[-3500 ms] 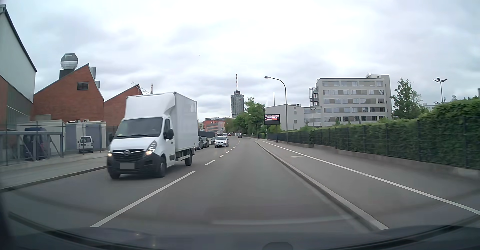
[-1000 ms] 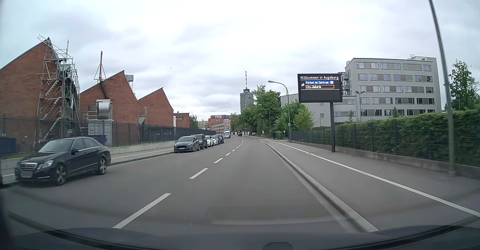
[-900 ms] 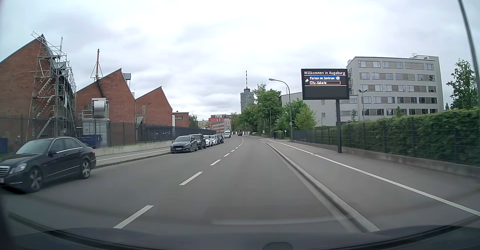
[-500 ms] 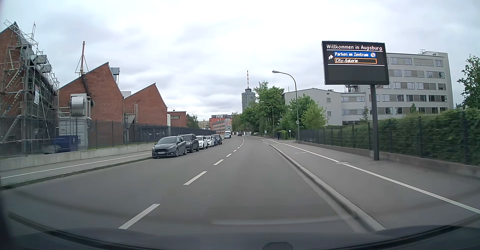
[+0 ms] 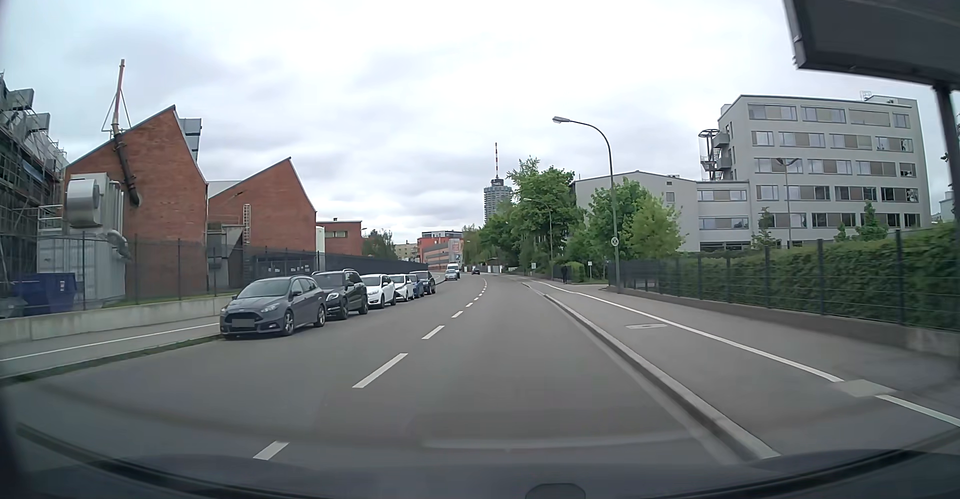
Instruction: Follow the waypoints while adhering to traffic rules and regulations
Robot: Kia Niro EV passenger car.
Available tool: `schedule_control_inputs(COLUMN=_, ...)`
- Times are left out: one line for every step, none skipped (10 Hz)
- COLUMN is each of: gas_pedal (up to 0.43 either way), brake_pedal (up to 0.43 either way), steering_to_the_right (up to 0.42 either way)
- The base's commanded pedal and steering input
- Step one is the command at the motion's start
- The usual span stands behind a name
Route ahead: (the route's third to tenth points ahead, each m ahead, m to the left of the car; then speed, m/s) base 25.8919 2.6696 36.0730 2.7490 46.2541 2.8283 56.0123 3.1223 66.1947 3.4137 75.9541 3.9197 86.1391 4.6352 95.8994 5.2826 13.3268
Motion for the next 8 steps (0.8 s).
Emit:
schedule_control_inputs(gas_pedal=0.118, brake_pedal=0.0, steering_to_the_right=-0.002)
schedule_control_inputs(gas_pedal=0.118, brake_pedal=0.0, steering_to_the_right=-0.002)
schedule_control_inputs(gas_pedal=0.118, brake_pedal=0.0, steering_to_the_right=-0.002)
schedule_control_inputs(gas_pedal=0.118, brake_pedal=0.0, steering_to_the_right=-0.002)
schedule_control_inputs(gas_pedal=0.118, brake_pedal=0.0, steering_to_the_right=-0.002)
schedule_control_inputs(gas_pedal=0.118, brake_pedal=0.0, steering_to_the_right=-0.002)
schedule_control_inputs(gas_pedal=0.118, brake_pedal=0.0, steering_to_the_right=-0.002)
schedule_control_inputs(gas_pedal=0.118, brake_pedal=0.0, steering_to_the_right=-0.002)
